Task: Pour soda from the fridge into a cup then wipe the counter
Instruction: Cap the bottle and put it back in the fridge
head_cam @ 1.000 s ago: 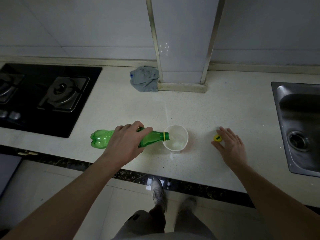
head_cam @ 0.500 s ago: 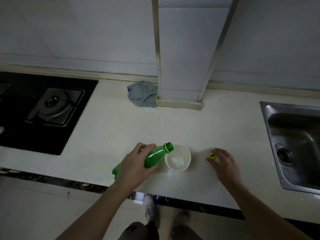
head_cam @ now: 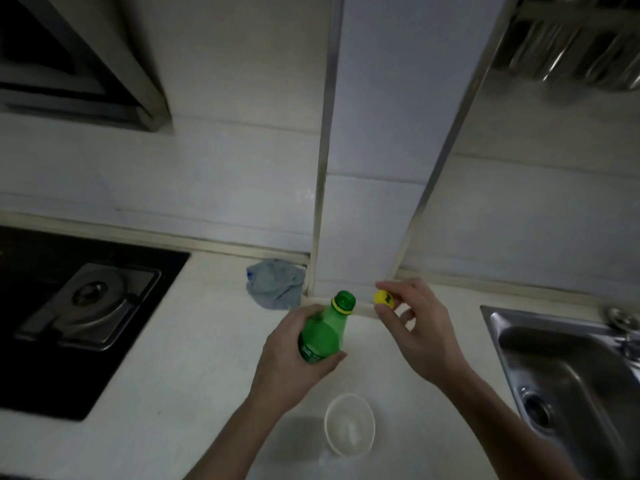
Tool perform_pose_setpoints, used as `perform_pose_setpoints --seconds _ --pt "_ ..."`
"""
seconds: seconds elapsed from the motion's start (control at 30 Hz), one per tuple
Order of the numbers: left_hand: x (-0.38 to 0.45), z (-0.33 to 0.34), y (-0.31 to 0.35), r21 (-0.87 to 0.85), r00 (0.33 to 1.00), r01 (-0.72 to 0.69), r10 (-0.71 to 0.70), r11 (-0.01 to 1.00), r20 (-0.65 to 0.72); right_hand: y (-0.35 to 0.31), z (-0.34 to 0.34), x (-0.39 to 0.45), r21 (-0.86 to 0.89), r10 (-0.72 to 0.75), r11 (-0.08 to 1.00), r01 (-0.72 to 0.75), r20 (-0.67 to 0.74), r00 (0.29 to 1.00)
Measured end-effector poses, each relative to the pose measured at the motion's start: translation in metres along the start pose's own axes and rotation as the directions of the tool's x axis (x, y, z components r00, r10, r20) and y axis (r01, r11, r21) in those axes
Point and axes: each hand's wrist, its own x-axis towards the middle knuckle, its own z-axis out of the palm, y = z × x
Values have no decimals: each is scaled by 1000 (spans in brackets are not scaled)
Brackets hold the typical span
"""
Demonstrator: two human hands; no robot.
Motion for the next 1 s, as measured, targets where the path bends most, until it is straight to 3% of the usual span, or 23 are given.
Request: perform_pose_setpoints --seconds 0.1,0.2,0.47,0.57,0.73,0.9,0.93,1.0 --pt "22 -1 19 -13 996 -87 87 996 12 -37 -25 39 47 -115 993 111 98 989" --pt "43 -4 39 -66 991 -129 131 989 30 -55 -42 68 -39 -205 975 220 231 951" --pt "79 -24 75 -63 962 -255 260 965 85 -96 -105 119 -104 -238 940 324 478 845" --pt "88 -32 87 -70 946 -279 287 958 150 -114 -120 133 -206 -224 899 387 542 810" --pt "91 -37 105 -66 935 -324 330 944 132 -135 -117 145 -437 -127 834 337 441 888" --pt "93 -41 111 -100 938 -319 329 942 110 -147 -97 134 -738 -99 630 241 231 968" --pt "93 -43 114 -104 940 -316 326 943 104 -149 -96 131 -736 -124 635 236 205 971" --pt "96 -49 117 -119 944 -308 319 944 89 -155 -99 123 -591 -146 761 268 247 958"
